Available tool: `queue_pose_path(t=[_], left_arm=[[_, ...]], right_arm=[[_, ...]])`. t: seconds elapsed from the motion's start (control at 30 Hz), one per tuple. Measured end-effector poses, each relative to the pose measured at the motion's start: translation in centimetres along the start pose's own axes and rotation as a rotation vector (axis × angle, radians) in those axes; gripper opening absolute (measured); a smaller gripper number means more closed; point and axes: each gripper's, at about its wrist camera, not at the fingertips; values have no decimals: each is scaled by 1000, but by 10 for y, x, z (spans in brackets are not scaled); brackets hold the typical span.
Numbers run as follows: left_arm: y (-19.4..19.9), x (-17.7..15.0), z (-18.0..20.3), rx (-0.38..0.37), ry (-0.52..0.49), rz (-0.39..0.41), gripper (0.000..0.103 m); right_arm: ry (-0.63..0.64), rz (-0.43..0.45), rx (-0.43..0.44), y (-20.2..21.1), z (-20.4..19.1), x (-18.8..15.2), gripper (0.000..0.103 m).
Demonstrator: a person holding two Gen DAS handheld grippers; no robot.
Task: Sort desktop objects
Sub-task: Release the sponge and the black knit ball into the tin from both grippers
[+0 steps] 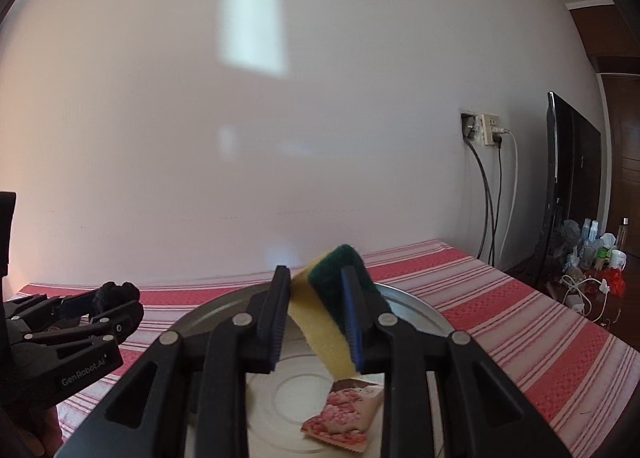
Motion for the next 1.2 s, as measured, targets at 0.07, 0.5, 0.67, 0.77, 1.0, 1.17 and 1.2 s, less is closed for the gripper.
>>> queue_pose_path(t=[0.07, 0.5, 0.67, 0.77, 1.0, 1.17, 1.2], left_arm=[[-2, 2, 11, -19, -2, -4, 51], [-21, -1, 65, -60, -49, -56, 51], [-26, -7, 64, -59, -46, -72, 51], [-26, -10, 65, -75, -56, -69, 52], [3, -10, 71, -9, -133, 82, 92], [12, -13, 69, 34, -149, 123, 96], [11, -14, 67, 27, -138, 113, 96]], right_arm=[[8, -7, -12, -2, 5, -1, 26], [4, -97, -68, -19, 21, -10, 26], [9, -112, -77, -22, 21, -13, 26], [7, -120, -78, -24, 22, -14, 31], [-11, 35, -120, 4, 20, -5, 100], [12, 99, -143, 13, 15, -1, 103], [12, 99, -141, 13, 14, -1, 103]])
Point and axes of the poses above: each gripper's, at about its wrist camera, not at the fingertips, and y roughly against the way its jaws point, z to its right, x to its top, and after that the axes turned 8 degrees about z, right-handed
